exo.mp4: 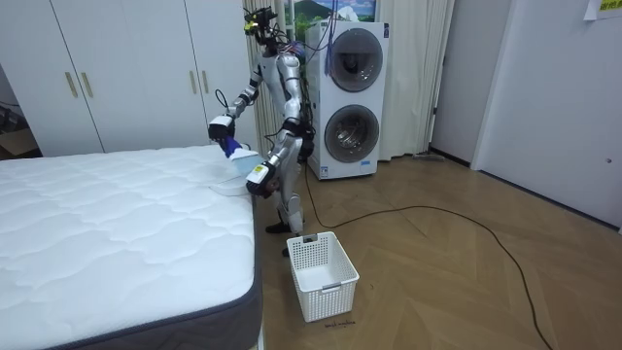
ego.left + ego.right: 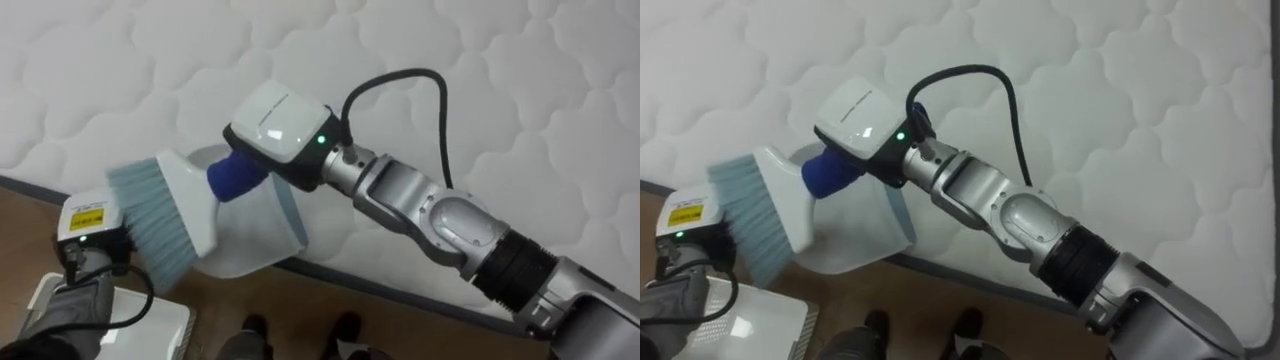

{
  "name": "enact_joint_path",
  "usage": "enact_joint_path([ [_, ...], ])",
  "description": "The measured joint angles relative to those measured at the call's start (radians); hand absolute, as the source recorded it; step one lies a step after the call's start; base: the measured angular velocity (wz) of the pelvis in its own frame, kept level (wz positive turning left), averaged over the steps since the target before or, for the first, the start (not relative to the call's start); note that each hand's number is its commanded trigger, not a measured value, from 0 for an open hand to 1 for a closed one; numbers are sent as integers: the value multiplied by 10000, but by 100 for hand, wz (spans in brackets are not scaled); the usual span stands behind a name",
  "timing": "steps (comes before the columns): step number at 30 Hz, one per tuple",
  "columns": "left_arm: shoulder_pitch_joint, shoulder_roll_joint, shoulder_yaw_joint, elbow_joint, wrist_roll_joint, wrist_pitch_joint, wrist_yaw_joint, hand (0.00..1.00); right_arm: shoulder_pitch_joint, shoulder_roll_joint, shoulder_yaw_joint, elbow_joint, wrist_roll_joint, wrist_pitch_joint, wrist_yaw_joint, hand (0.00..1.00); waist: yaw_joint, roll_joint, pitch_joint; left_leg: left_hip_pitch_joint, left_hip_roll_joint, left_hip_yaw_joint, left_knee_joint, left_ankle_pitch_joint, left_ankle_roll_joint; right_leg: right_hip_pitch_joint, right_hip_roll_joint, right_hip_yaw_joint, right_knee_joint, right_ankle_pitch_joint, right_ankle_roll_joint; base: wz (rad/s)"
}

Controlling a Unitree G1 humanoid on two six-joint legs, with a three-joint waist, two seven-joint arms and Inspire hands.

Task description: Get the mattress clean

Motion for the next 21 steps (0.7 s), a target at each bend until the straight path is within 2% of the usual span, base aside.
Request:
enact_joint_path([
  [5, 0, -98, 46, 129, -9, -1, 16, 100, 86, -34, 0, 43, -3, -36, 257, 100, -1, 11, 7, -3, -9, -30, 46, -2, 0, 1, -21, -20, 67, -38, 5, 1],
  [8, 1, -152, 32, 126, -9, -26, 6, 100, 86, -247, -7, 113, 21, -222, 304, 100, 17, 61, 6, -26, -12, -97, 136, -13, -7, 10, -22, -26, 148, -124, -5, 6],
  [11, 27, -148, 36, 117, -15, -132, -2, 100, 120, -511, -3, 630, 141, -387, 301, 100, 52, 94, 11, -11, -12, -96, 129, -13, -7, 16, -18, -9, 158, -125, -6, 0],
  [15, 61, -177, 38, 121, -14, -112, 41, 100, 221, -754, -7, 1477, 694, -299, 296, 100, 48, 92, 10, 82, -36, -91, 101, -12, -8, 57, -44, 29, 249, -153, -10, 0],
  [18, 212, -176, 22, 117, 8, -115, 76, 100, 261, -822, -32, 2553, 1409, -286, 107, 100, 43, 119, 27, 445, -43, -72, 66, -45, -9, 369, -14, 211, 298, -228, 57, -1],
  [21, 211, -178, 35, 62, 72, -127, 160, 100, 279, -1089, -465, 3131, 1871, -313, -337, 100, -42, 179, 60, 495, -62, -120, 46, -148, -11, 427, -15, 215, 283, -244, 76, 2],
])
